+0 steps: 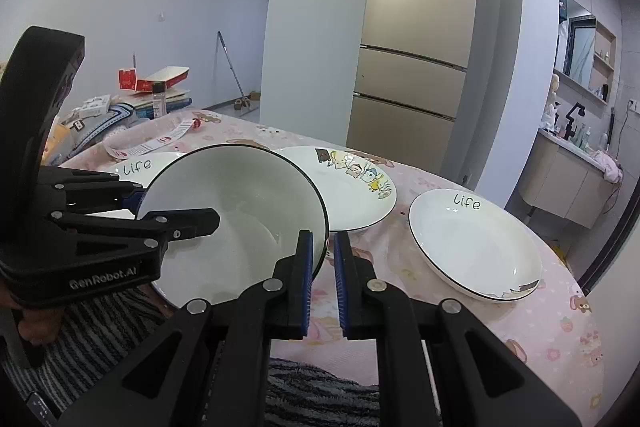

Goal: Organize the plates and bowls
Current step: 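Lower the white bowl onto the pink bowl and open the left gripper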

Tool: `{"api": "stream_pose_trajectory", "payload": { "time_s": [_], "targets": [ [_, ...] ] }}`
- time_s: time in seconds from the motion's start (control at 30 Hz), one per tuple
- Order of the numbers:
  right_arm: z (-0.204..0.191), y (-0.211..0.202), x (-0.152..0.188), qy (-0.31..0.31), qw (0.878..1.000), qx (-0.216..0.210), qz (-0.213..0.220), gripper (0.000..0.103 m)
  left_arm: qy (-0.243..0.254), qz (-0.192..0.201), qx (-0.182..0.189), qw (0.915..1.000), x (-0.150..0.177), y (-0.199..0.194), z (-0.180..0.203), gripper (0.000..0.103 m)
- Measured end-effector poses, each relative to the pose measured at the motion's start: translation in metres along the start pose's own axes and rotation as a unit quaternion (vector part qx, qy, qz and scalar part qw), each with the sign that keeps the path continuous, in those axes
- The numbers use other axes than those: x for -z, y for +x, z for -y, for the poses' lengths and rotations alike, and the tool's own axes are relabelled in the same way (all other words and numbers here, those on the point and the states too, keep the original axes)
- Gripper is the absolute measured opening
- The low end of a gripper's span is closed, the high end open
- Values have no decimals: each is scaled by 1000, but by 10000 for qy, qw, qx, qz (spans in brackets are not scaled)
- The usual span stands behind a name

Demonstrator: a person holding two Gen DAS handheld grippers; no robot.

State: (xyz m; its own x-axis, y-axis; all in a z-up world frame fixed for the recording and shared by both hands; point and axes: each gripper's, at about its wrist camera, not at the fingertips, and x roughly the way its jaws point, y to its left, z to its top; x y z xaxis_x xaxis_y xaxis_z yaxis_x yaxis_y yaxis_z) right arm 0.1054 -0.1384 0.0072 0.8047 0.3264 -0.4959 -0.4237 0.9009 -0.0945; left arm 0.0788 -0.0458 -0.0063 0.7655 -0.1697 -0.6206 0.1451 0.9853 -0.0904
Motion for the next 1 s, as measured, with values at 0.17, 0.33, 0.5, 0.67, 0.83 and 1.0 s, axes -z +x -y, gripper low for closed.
{"api": "stream_pose_trajectory", "payload": {
  "time_s": [0.17, 0.33, 0.5, 0.67, 0.83, 1.0],
  "targets": [
    [3, 0, 0, 92, 9999, -87, 2, 10, 113, 13, -24, 9999, 2, -1, 5, 38],
    [7, -3, 0, 150, 9998, -122, 89, 10, 292, 40, 166, 9994, 3, -3, 13, 66],
    [11, -8, 0, 250, 9994, -149, 188, 19, 579, 350, -262, 9974, 4, -12, 25, 103],
    [28, -9, 1, 676, 9974, -59, 244, 60, 428, 345, -98, 9984, 2, -13, 17, 103],
    [41, -11, 2, 1007, 9945, -25, 272, 81, 347, 324, -98, 9988, 0, -12, 12, 103],
    [44, -9, 1, 1056, 9941, -76, 246, 82, 339, 325, -73, 9989, 1, -12, 12, 103]
  ]
}}
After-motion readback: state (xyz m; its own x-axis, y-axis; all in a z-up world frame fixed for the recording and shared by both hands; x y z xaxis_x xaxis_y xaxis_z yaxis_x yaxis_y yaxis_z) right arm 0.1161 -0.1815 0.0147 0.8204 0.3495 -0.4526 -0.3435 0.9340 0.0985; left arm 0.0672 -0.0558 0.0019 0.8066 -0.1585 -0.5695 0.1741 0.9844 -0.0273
